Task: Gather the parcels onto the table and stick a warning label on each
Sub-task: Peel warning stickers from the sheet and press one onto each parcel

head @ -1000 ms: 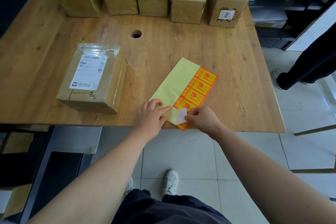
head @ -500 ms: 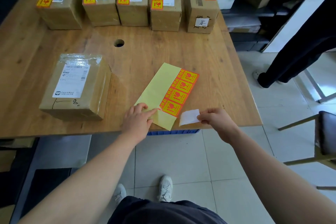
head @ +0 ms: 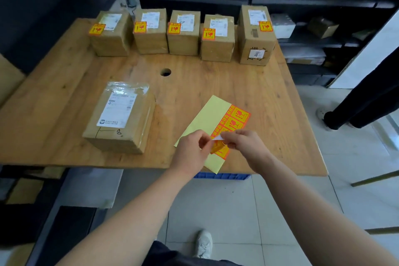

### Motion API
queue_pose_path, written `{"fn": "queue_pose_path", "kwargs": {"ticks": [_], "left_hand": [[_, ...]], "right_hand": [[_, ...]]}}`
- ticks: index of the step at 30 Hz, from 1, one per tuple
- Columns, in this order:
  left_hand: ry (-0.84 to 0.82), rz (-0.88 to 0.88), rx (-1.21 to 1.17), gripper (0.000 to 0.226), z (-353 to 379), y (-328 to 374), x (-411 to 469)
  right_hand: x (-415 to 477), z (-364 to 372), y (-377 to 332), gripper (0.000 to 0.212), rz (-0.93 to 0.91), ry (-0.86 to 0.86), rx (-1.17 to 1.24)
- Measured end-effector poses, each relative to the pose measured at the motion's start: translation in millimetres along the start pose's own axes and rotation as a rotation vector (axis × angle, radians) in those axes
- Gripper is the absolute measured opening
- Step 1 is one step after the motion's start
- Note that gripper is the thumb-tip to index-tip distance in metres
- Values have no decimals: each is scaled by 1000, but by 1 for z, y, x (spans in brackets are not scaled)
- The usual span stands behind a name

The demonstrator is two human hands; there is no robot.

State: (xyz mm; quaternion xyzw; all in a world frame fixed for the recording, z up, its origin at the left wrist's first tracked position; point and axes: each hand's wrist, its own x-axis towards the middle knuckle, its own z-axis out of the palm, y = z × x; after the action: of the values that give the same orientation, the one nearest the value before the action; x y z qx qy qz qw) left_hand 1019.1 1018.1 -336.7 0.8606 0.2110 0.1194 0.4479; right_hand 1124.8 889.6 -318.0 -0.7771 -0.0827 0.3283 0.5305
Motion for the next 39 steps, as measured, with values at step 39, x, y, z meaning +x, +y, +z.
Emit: {"fn": "queue_pose_path", "kwargs": {"ticks": [39], "left_hand": [[21, -271, -332, 23, -263, -175, 32]], "right_hand": [[29, 286, -94, 19, -183, 21, -252]]}}
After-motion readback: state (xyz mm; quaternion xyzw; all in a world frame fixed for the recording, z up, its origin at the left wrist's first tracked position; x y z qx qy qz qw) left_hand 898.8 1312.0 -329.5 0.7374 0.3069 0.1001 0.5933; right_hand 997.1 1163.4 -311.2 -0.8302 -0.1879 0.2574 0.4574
